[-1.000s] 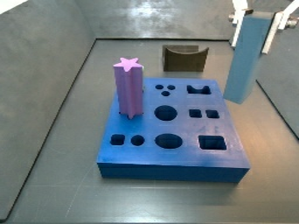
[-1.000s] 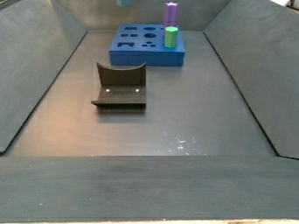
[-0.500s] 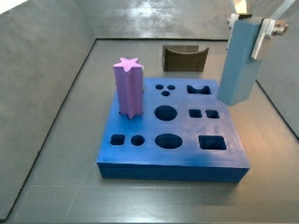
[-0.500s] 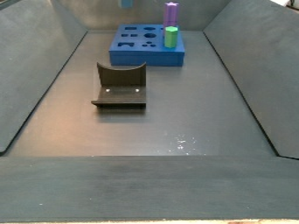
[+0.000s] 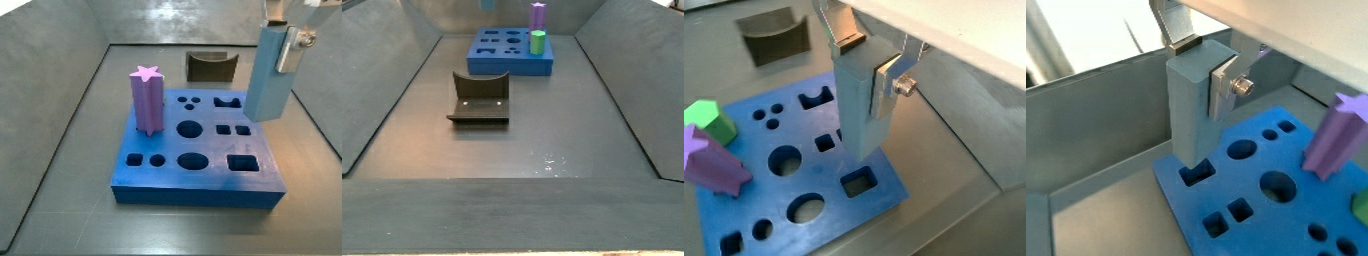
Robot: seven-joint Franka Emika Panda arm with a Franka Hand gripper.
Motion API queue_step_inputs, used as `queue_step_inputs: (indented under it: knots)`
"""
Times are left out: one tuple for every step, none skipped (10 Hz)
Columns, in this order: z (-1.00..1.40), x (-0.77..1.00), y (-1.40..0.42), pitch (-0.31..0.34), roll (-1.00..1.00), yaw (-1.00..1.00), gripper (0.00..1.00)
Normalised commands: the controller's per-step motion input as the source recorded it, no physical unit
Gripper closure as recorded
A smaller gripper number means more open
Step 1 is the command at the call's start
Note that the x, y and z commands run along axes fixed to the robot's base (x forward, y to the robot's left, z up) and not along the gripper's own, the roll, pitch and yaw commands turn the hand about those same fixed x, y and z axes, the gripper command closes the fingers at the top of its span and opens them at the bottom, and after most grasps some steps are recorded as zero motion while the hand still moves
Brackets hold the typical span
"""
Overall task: Pick up the rectangle object. Move up. Place the rectangle object on the fixture. Regrasp the rectangle object. Move to above the board. Insert the rectangle object.
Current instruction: Insert the rectangle object.
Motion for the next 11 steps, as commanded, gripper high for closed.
queue_step_inputs:
  knots:
    - [-0.05,0.0,0.0,0.006,0.09,-1.0,1.0]
    - [-0.05,0.0,0.0,0.031,0.08,-1.0,1.0]
    - [0.0,0.18,-0.1,0.217,0.09,-0.47,1.0]
    - [-0.01,-0.01,-0.06,-0.069,0.07,0.0,1.0]
    - [-0.49,-0.15,-0.23,-0.4,0.19,-0.06,1.0]
    - [-0.69,-0.12,-0.2,-0.526,0.23,-0.23,1.0]
    - [-0.75,-0.1,-0.15,-0.48,0.19,-0.2,1.0]
    - [-0.77,-0.05,-0.19,-0.457,0.15,-0.21,1.0]
    - [-0.27,0.0,-0.06,-0.1,0.1,-0.17,1.0]
    - [0.0,0.0,0.0,0.0,0.0,-0.01,1.0]
    - [-0.06,0.0,0.0,0.0,0.0,0.0,1.0]
